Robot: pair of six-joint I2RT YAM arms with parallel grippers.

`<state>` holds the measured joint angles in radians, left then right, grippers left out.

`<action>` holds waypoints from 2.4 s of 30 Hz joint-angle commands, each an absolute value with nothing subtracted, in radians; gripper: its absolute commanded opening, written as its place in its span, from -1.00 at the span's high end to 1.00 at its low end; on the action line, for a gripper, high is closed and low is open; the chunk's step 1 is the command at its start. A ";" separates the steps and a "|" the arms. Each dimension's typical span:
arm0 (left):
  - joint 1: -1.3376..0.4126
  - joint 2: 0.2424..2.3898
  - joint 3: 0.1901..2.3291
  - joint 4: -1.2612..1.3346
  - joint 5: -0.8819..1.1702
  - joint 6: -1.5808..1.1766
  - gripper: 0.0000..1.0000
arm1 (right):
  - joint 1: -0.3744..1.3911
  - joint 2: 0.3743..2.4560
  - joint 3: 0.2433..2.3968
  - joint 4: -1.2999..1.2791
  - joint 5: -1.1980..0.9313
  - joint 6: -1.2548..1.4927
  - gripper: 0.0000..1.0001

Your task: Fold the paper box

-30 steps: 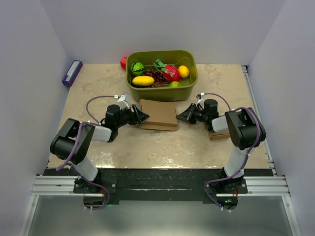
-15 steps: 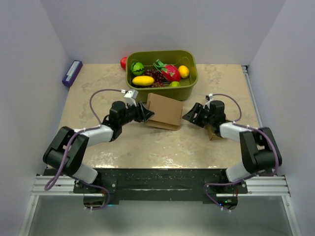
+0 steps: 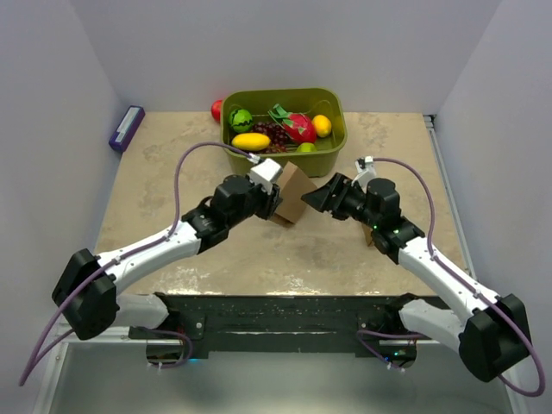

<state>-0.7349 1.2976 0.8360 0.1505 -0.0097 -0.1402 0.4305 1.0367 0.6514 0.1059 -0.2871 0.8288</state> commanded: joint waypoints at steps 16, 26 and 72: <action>-1.138 1.393 1.031 -0.245 -0.534 0.172 0.43 | 0.555 1.121 0.672 0.261 -0.247 1.124 -0.61; -1.256 1.471 1.049 -0.233 -0.647 0.270 0.28 | 0.555 1.163 0.624 0.241 -0.218 1.108 -0.44; -0.985 0.778 0.678 -0.066 -0.026 0.564 -0.99 | 0.229 1.375 0.595 0.770 -1.060 1.643 0.71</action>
<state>-0.9360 0.7982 0.7204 -0.1894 0.0101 0.4469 0.2340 1.4109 0.6014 0.7483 -1.0157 1.5955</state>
